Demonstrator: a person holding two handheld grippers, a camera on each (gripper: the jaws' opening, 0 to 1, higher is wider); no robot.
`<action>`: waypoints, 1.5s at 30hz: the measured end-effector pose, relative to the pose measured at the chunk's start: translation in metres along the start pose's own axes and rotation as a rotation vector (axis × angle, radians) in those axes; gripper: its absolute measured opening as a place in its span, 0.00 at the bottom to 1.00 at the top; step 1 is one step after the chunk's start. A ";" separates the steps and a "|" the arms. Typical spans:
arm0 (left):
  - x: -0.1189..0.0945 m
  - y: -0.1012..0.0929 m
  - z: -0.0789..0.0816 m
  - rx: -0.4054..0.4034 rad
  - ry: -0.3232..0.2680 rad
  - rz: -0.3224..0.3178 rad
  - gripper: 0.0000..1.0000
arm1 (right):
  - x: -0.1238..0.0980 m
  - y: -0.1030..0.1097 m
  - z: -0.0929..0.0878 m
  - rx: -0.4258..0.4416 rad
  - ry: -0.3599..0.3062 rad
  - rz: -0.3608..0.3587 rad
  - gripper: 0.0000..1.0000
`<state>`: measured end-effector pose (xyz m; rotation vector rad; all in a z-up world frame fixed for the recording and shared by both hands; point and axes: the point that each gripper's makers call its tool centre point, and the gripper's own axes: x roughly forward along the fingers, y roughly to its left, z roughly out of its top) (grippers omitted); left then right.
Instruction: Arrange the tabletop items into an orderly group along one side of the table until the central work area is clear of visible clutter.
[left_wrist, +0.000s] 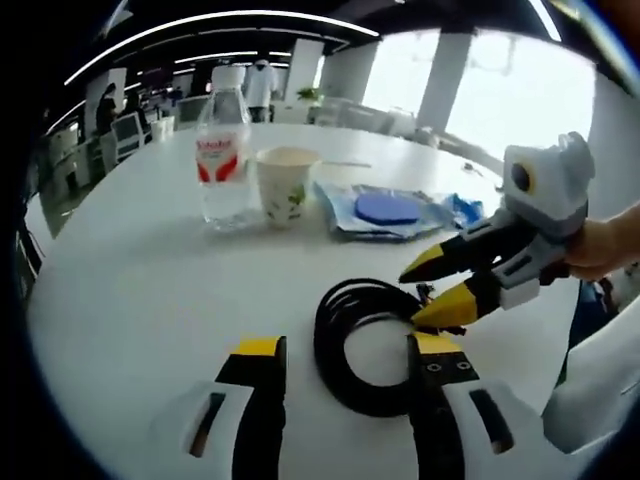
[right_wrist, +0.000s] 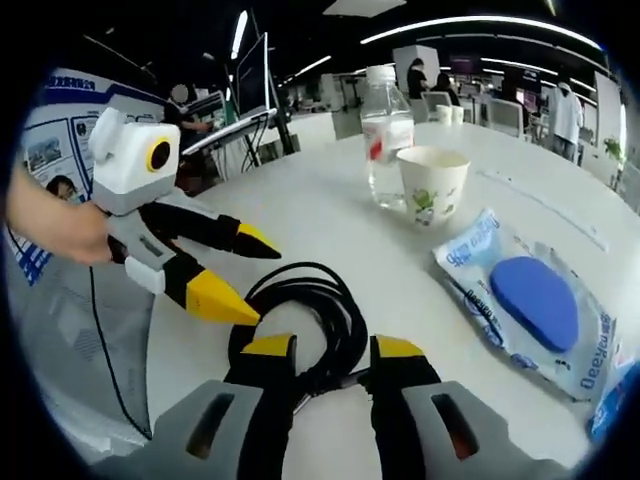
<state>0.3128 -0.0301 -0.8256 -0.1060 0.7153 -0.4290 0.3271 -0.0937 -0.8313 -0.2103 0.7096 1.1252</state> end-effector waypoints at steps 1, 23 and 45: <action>-0.001 0.001 0.000 -0.039 -0.008 0.007 0.35 | 0.000 0.002 -0.002 -0.005 0.003 0.012 0.22; 0.000 0.003 -0.015 -0.305 0.090 0.004 0.00 | -0.001 -0.007 0.001 0.106 0.032 -0.037 0.01; -0.002 -0.038 0.028 -0.273 0.059 -0.093 0.00 | -0.057 -0.023 0.015 0.200 -0.074 -0.104 0.00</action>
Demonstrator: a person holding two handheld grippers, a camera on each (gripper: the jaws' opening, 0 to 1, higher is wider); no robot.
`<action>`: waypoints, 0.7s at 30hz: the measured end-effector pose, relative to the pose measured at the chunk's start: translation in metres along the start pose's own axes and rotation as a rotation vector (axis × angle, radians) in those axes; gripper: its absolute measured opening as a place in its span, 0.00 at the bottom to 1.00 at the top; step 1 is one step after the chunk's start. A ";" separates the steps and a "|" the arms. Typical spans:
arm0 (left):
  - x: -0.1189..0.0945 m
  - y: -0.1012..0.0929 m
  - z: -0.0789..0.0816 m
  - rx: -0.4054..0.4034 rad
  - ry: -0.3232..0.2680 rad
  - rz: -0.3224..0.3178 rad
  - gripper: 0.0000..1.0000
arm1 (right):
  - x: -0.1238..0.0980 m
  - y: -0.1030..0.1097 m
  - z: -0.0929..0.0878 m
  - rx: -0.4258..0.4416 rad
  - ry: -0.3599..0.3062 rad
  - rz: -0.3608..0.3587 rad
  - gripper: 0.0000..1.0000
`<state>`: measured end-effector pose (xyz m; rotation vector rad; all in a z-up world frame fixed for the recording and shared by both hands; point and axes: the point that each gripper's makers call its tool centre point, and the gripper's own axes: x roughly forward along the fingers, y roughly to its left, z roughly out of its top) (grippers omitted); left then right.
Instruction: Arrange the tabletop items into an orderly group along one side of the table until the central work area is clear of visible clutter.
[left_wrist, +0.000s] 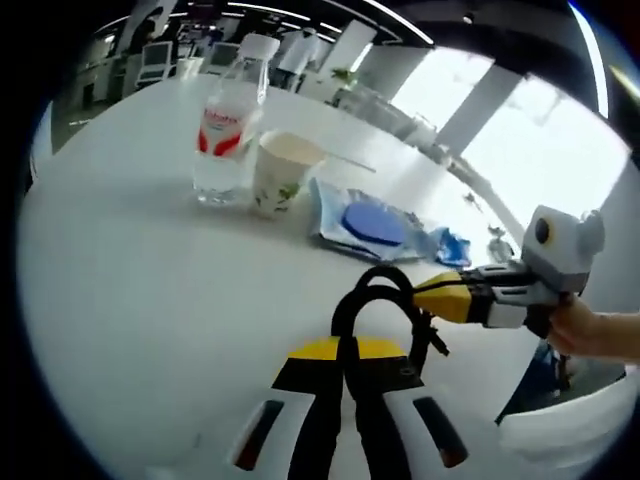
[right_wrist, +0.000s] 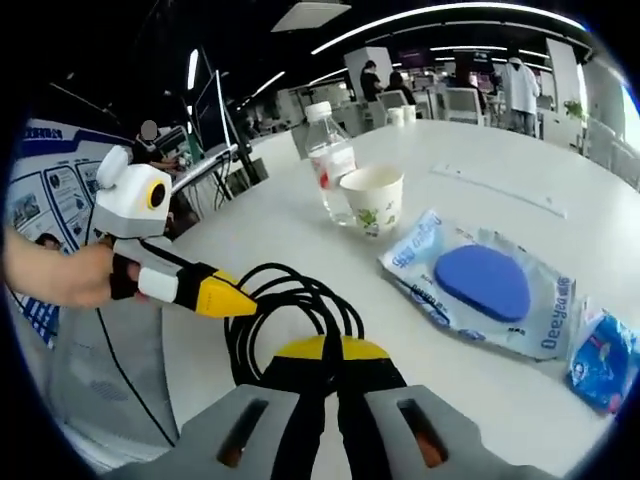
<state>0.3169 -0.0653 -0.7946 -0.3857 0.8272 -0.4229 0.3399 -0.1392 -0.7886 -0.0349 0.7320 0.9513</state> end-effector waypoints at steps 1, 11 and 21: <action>0.001 -0.002 0.000 0.003 0.001 -0.003 0.00 | -0.002 -0.001 0.000 0.003 -0.002 -0.005 0.00; 0.018 -0.038 0.004 0.068 0.033 -0.051 0.00 | -0.036 -0.022 -0.004 0.026 -0.033 -0.065 0.00; 0.042 -0.082 0.003 0.126 0.067 -0.107 0.00 | -0.077 -0.050 -0.017 0.066 -0.060 -0.132 0.00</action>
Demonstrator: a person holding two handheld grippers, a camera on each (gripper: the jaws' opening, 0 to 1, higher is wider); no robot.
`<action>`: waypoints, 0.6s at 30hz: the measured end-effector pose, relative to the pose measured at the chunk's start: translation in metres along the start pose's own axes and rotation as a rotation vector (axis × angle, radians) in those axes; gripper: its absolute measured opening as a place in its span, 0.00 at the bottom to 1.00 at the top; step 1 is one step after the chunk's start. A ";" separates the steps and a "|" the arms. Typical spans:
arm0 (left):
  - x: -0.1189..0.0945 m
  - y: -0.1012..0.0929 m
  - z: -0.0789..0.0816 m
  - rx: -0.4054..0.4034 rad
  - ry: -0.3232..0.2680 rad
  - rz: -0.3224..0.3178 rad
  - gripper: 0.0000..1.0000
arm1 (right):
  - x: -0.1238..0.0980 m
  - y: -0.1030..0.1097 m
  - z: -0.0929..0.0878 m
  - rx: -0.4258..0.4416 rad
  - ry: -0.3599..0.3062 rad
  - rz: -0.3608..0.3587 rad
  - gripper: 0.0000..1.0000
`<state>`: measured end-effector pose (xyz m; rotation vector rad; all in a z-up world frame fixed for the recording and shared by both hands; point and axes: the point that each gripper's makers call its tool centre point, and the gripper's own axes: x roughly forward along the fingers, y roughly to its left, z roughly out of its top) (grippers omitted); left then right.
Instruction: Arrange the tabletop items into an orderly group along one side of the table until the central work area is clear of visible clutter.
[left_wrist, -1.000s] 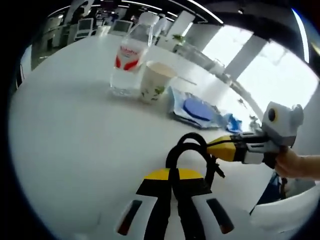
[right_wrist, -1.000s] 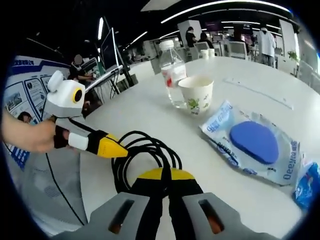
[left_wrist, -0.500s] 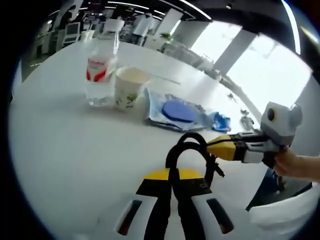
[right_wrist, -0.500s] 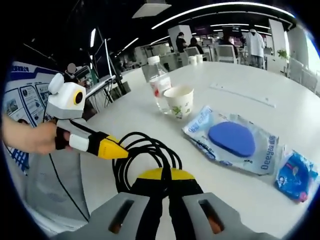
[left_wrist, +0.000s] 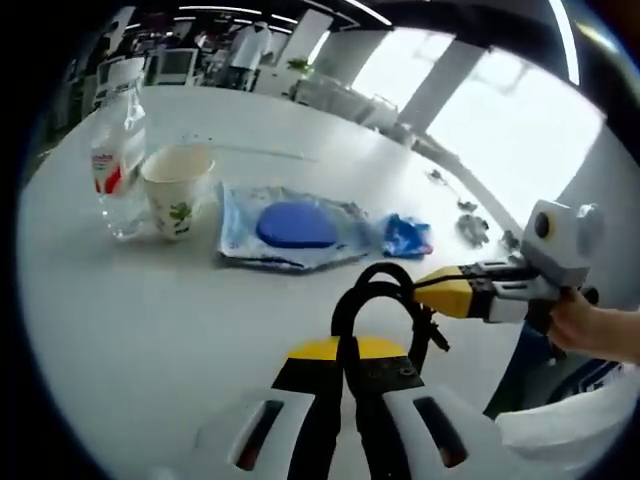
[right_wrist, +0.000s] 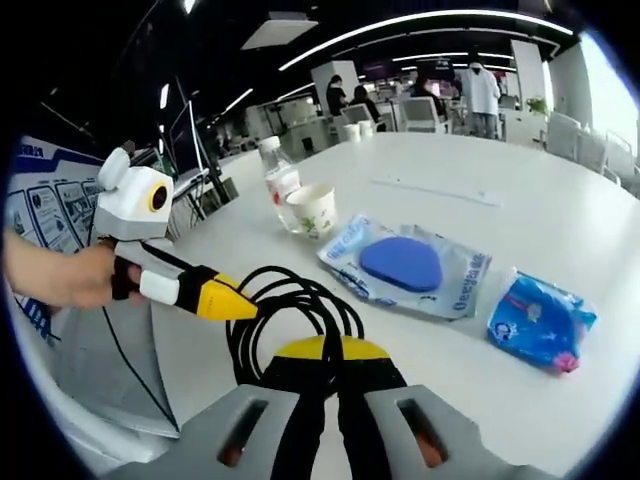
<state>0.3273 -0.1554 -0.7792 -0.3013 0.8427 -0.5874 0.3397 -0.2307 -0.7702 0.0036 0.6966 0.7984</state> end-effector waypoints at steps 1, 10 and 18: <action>0.005 -0.005 0.001 0.009 0.004 -0.008 0.00 | -0.003 -0.003 -0.001 0.004 -0.002 -0.007 0.00; 0.034 -0.040 0.003 0.039 0.040 -0.064 0.00 | -0.037 -0.038 -0.012 0.044 -0.014 -0.071 0.00; 0.054 -0.064 0.004 0.070 0.071 -0.100 0.00 | -0.056 -0.059 -0.019 0.066 -0.015 -0.107 0.00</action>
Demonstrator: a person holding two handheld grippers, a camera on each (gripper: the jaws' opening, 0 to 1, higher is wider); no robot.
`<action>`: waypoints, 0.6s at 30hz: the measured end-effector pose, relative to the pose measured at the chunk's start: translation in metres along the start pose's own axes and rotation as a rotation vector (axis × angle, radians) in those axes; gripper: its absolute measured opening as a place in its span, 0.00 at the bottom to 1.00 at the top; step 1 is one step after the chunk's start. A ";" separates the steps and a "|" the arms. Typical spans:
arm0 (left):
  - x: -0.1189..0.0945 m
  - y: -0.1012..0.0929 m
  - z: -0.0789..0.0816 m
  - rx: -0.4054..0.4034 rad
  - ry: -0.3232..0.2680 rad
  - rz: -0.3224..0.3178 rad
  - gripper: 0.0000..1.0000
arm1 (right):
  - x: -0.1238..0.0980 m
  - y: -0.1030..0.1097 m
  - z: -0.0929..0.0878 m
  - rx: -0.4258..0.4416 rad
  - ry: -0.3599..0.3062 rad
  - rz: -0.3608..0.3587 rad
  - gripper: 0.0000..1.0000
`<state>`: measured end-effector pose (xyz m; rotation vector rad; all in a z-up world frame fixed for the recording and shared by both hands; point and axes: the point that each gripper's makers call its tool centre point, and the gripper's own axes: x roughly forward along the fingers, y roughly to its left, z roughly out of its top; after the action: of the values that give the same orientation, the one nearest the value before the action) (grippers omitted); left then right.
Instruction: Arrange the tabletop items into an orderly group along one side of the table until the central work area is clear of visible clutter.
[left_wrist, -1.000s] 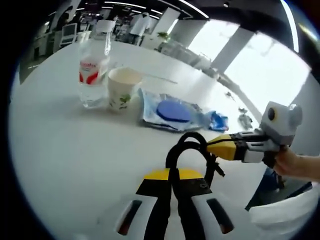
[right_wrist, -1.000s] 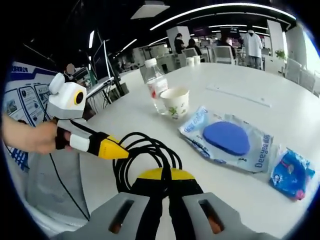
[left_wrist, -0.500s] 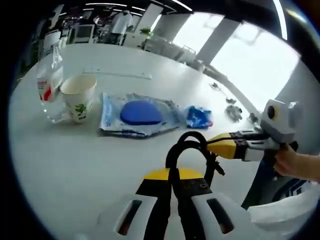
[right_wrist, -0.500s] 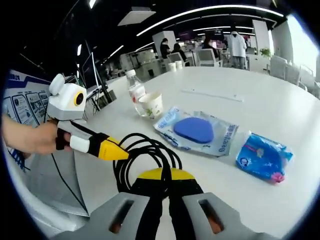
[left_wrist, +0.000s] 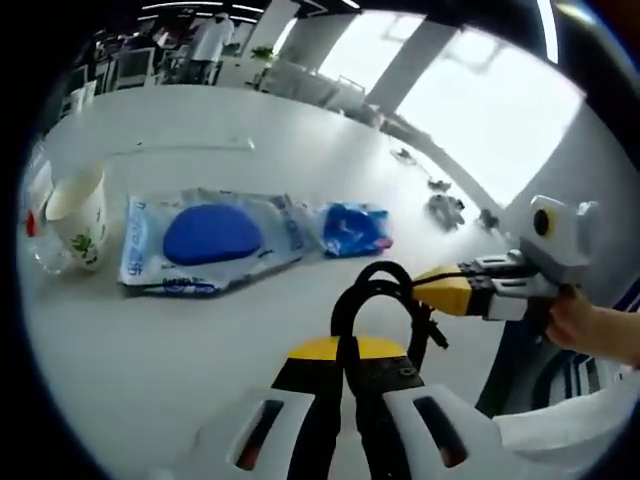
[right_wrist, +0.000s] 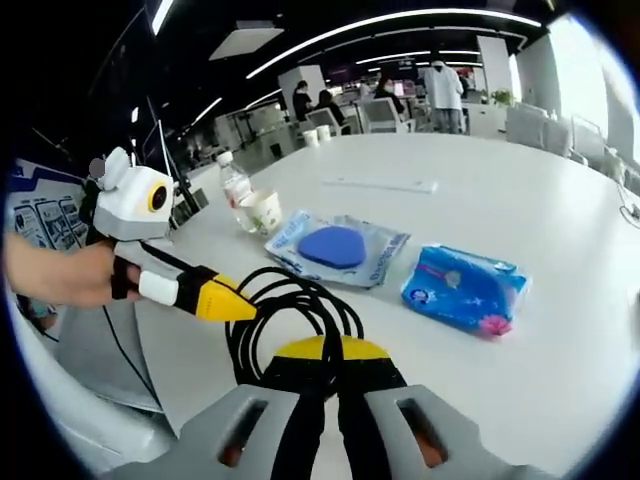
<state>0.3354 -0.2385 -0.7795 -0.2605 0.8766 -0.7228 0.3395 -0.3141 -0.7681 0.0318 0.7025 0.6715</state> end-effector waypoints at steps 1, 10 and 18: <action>0.003 -0.003 0.001 0.004 0.005 -0.005 0.00 | -0.002 -0.002 0.000 0.006 -0.001 -0.003 0.00; 0.025 -0.022 0.009 0.034 0.031 -0.043 0.00 | -0.020 -0.029 -0.001 0.041 -0.021 -0.064 0.00; 0.045 -0.036 0.011 0.046 0.050 -0.071 0.00 | -0.030 -0.051 -0.008 0.068 -0.020 -0.096 0.00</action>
<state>0.3460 -0.2961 -0.7819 -0.2346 0.9006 -0.8170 0.3462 -0.3734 -0.7697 0.0666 0.7031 0.5542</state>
